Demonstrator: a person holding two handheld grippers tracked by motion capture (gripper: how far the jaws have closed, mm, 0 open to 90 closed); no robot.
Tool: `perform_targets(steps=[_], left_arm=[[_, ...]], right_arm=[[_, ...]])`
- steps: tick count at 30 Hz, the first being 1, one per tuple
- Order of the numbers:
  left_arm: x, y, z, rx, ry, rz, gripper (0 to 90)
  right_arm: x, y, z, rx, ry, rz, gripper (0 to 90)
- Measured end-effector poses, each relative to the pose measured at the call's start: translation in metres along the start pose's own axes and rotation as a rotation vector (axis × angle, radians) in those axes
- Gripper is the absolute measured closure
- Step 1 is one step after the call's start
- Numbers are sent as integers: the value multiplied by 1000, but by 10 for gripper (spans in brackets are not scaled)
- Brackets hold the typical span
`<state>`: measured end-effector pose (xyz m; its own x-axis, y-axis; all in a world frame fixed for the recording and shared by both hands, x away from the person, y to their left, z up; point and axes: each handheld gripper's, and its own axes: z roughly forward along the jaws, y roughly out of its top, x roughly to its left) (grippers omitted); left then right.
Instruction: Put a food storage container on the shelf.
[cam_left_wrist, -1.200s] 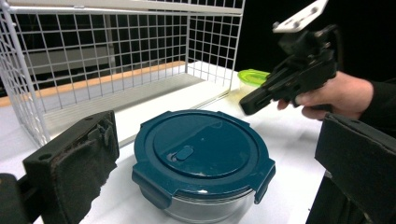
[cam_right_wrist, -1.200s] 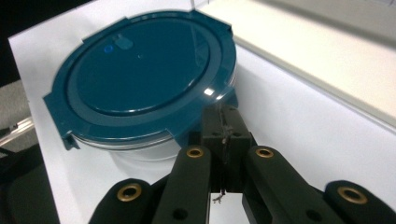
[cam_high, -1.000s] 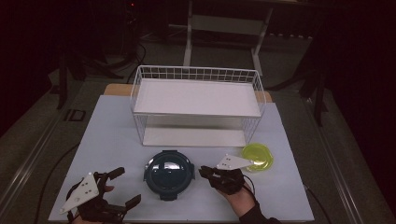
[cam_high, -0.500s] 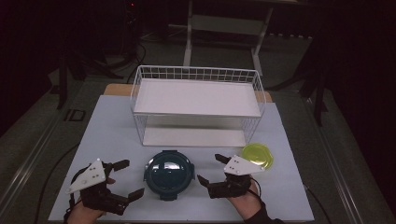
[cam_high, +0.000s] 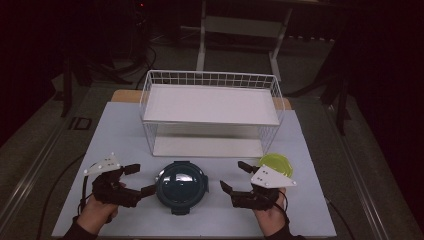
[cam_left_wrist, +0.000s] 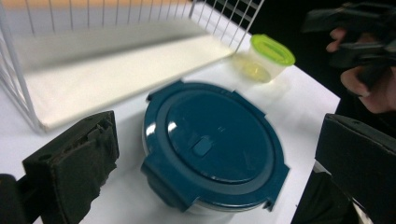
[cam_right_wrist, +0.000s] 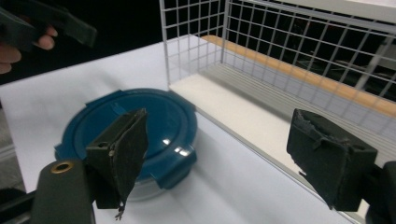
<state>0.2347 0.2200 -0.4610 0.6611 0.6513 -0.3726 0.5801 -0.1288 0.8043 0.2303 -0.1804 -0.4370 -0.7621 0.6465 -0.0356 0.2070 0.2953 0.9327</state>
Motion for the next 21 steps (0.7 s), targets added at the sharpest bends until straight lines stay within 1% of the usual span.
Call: perform_targets(steps=[1,2,3,4,6,8,10,11,12,13,14,15,16,17,18,20,21], left_arm=[[5,-2,5,19,-21,-41,0],[10,-5,9,30,-27,-70,0],[12,-7,13,41,-23,-84,0],[15,-9,16,58,-30,-104,0],[19,-13,22,82,-33,-148,0],[24,-15,26,112,-35,-186,0],[28,-16,29,135,-31,-228,2],[30,-17,30,140,-44,-259,3],[32,-18,31,147,-44,-283,9],[34,-18,31,151,-53,-298,37],[36,-19,32,166,-62,-316,43],[37,-19,33,180,-67,-340,52],[39,-20,34,195,-73,-364,67],[41,-20,35,203,-76,-385,93],[43,-21,36,209,-63,-412,141],[46,-22,38,216,-80,-461,167],[48,-23,39,222,-75,-482,206]], right_arm=[[-1,0,-2,-11,-10,3,201],[-2,0,-4,-13,-8,10,211],[-3,0,-5,-14,0,18,232],[-3,-1,-5,-12,5,26,237],[-4,-2,-4,10,16,37,232],[-4,-4,0,34,20,48,203],[-4,-7,2,28,24,62,146],[-3,-7,4,29,17,64,122],[-2,-7,5,27,10,65,122],[-2,-8,7,34,11,69,104],[-1,-8,8,33,11,68,101],[0,-9,9,29,13,72,101],[1,-9,10,36,15,76,101],[1,-10,12,40,11,81,101],[1,-10,13,45,16,83,101],[2,-11,16,57,19,84,105],[2,-11,18,66,31,89,119]])
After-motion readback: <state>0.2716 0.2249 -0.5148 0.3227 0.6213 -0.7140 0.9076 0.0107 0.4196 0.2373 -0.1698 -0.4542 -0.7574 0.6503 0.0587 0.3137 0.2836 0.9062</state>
